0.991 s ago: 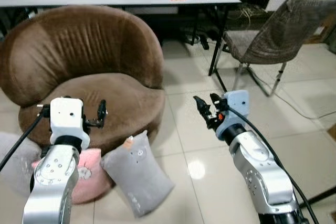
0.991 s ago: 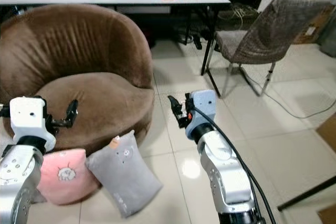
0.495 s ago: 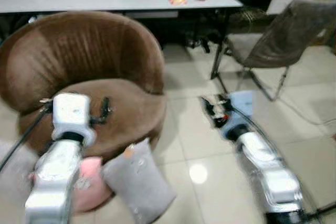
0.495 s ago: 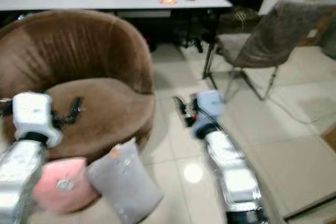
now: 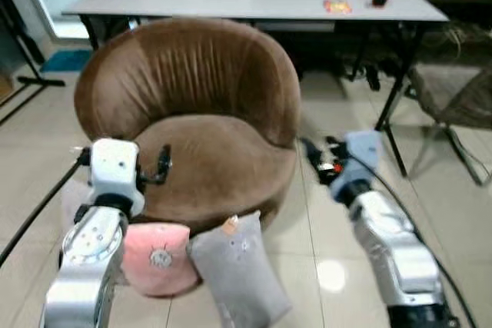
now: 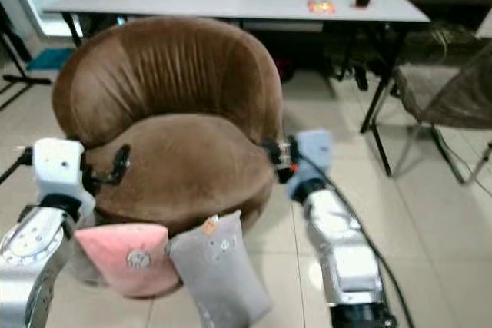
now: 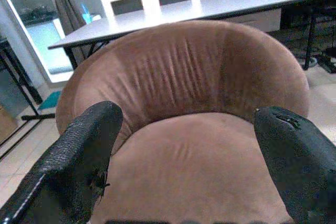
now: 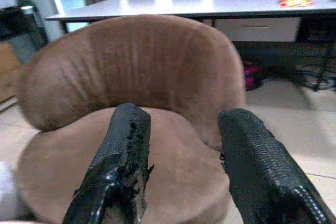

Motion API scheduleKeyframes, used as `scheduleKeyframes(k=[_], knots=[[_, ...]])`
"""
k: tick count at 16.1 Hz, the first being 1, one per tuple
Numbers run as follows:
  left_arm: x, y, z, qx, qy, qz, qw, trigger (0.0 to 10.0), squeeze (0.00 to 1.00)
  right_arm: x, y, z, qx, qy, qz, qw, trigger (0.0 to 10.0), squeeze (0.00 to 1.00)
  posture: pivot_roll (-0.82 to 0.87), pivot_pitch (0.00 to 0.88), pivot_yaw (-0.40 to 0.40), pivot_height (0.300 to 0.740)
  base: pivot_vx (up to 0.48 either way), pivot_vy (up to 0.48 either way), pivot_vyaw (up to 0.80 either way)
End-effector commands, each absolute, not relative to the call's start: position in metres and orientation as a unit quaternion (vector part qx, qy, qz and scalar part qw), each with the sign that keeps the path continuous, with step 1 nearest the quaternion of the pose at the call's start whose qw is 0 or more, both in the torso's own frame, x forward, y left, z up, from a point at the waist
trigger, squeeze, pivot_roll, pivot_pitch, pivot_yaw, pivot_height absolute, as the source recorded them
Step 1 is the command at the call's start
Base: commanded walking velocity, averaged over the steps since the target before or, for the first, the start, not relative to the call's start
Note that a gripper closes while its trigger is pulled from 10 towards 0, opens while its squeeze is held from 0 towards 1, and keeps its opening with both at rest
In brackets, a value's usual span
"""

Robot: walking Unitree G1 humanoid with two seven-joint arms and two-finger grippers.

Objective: Move the pillow to the sofa from floor

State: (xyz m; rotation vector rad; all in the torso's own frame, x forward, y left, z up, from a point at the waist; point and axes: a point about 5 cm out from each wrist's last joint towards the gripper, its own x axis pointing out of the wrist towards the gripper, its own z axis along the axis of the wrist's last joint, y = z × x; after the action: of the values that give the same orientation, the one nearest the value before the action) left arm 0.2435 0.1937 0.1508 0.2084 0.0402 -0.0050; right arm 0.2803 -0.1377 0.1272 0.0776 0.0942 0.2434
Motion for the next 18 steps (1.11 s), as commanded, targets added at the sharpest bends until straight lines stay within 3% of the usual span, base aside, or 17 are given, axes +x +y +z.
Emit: scheduleKeyframes(k=[1,9,18], knots=[[0.243,0.1986,0.1523,0.113,0.019,0.004,0.993,10.0,0.0,0.2815,-0.1301,0.1309,0.043,0.038,0.133,0.989,10.0,0.0,0.0,0.0,0.006,0.74,0.0,0.0,0.0],[0.2379,0.2043,0.148,0.117,0.016,0.009,0.993,10.0,0.0,0.2804,-0.1285,0.1282,0.061,0.044,0.154,0.985,10.0,0.0,0.0,0.0,0.005,0.735,0.0,0.0,0.0],[0.2353,0.2038,0.1461,0.128,0.01,-0.001,0.992,10.0,0.0,0.2808,-0.1325,0.1267,0.057,0.042,0.144,0.987,10.0,0.0,0.0,0.0,0.004,0.646,0.0,0.0,0.0]])
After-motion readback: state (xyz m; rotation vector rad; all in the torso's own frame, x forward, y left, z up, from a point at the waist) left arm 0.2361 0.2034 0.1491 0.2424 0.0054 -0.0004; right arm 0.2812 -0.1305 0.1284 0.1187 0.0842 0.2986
